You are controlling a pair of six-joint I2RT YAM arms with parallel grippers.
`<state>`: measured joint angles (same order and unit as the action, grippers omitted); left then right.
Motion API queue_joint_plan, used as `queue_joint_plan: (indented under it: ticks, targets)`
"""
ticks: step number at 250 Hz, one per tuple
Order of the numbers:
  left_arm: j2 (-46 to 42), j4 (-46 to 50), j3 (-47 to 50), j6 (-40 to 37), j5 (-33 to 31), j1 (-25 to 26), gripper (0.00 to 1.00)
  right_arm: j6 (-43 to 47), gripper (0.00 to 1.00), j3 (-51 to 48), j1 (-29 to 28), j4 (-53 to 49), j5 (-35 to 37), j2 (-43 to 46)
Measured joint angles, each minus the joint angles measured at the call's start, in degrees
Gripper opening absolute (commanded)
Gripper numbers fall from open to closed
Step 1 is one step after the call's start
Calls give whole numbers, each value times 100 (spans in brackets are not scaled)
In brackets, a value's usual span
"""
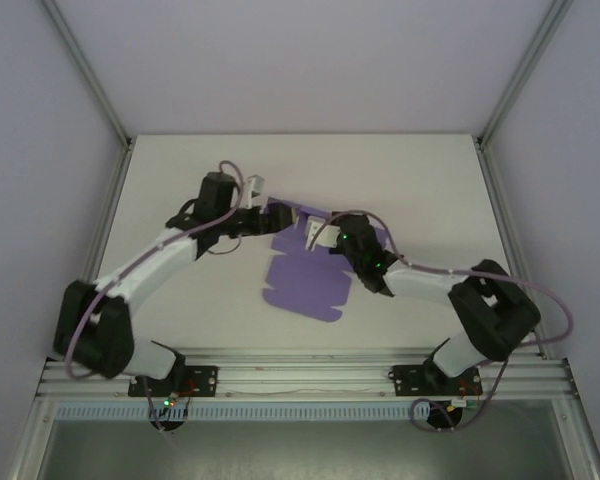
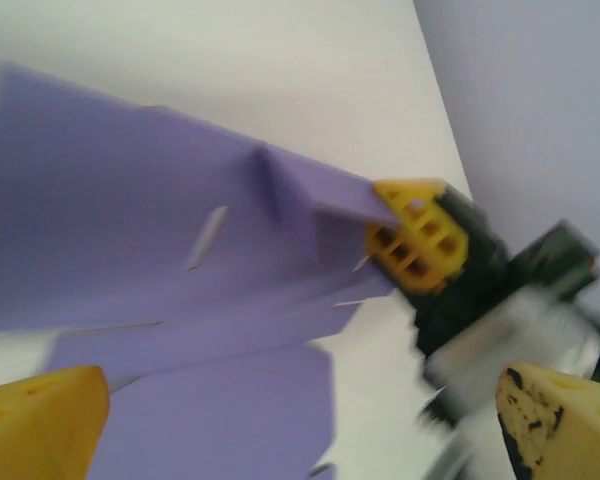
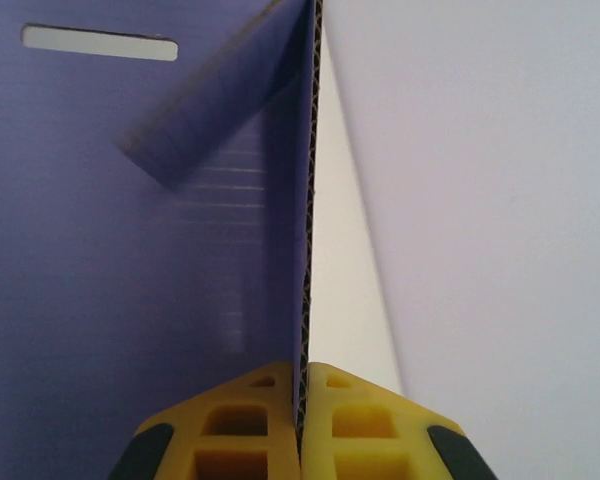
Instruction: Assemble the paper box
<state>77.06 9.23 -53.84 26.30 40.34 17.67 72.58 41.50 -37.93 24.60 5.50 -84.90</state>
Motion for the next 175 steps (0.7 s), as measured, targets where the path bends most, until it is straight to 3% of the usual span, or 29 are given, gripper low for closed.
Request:
queue_joint_plan:
  ticks: [27, 49, 110, 175]
  targets:
    - [-605, -273, 874, -337, -33, -654, 100, -560, 0, 531, 435, -1235, -885, 457]
    - [-535, -415, 1344, -452, -28, -962, 100, -929, 0, 789, 647, -1757, -1515, 715]
    - [-39, -1143, 1541, -750, 610, -907, 93, -1349, 0, 887, 649, -2568, -2238, 824]
    - [461, -1600, 1377, -1436, 1034, -396, 72, -1718, 0, 981, 822, -2852, -2618, 824]
